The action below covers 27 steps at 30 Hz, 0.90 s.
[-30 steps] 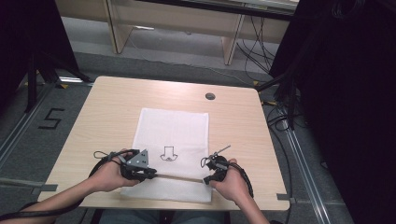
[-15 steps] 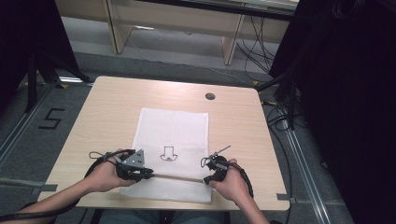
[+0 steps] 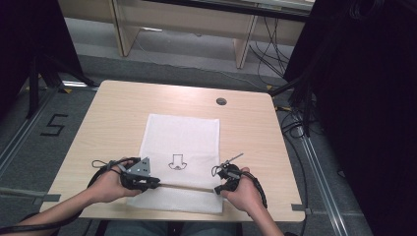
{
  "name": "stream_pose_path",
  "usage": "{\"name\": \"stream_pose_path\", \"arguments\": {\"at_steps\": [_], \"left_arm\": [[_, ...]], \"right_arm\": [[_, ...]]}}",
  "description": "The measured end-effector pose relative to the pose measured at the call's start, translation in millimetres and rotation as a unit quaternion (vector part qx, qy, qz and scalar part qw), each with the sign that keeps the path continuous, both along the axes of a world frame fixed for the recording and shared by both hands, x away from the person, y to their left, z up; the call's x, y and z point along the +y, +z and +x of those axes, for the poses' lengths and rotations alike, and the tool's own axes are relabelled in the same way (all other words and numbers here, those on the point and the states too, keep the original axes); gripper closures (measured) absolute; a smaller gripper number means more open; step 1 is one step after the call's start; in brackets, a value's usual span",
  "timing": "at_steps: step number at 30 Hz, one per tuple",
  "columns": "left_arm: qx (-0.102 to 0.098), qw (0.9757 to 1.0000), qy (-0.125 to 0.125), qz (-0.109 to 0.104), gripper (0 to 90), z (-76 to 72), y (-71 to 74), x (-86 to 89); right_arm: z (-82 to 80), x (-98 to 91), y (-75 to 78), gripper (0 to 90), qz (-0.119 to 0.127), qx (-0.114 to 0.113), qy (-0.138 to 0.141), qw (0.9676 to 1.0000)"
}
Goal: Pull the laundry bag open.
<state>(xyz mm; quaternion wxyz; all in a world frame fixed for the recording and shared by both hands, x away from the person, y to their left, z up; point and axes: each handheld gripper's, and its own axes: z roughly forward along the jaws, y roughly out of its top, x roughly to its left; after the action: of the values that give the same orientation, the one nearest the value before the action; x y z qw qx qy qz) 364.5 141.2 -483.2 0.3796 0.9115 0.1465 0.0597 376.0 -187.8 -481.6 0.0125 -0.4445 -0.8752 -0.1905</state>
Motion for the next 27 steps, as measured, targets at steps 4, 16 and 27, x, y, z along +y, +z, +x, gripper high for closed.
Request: {"name": "stream_pose_path", "arguments": {"at_steps": [4,16,27], "left_arm": [[-0.005,1.0,0.002,0.004,82.1,-0.8,0.2,0.9],[-0.008,1.0,0.005,0.002,82.0,-2.4,0.1,0.7],[-0.009,0.9999,0.004,0.004,82.0,-1.8,-0.5,-2.4]], "right_arm": [[-0.1,0.2,0.1,90.0,0.0,0.001,0.002,1.0],[0.1,-0.4,-0.3,90.0,0.002,-0.008,0.011,0.9999],[-3.9,1.6,3.2,74.3,0.002,-0.014,0.021,0.9997]]}}
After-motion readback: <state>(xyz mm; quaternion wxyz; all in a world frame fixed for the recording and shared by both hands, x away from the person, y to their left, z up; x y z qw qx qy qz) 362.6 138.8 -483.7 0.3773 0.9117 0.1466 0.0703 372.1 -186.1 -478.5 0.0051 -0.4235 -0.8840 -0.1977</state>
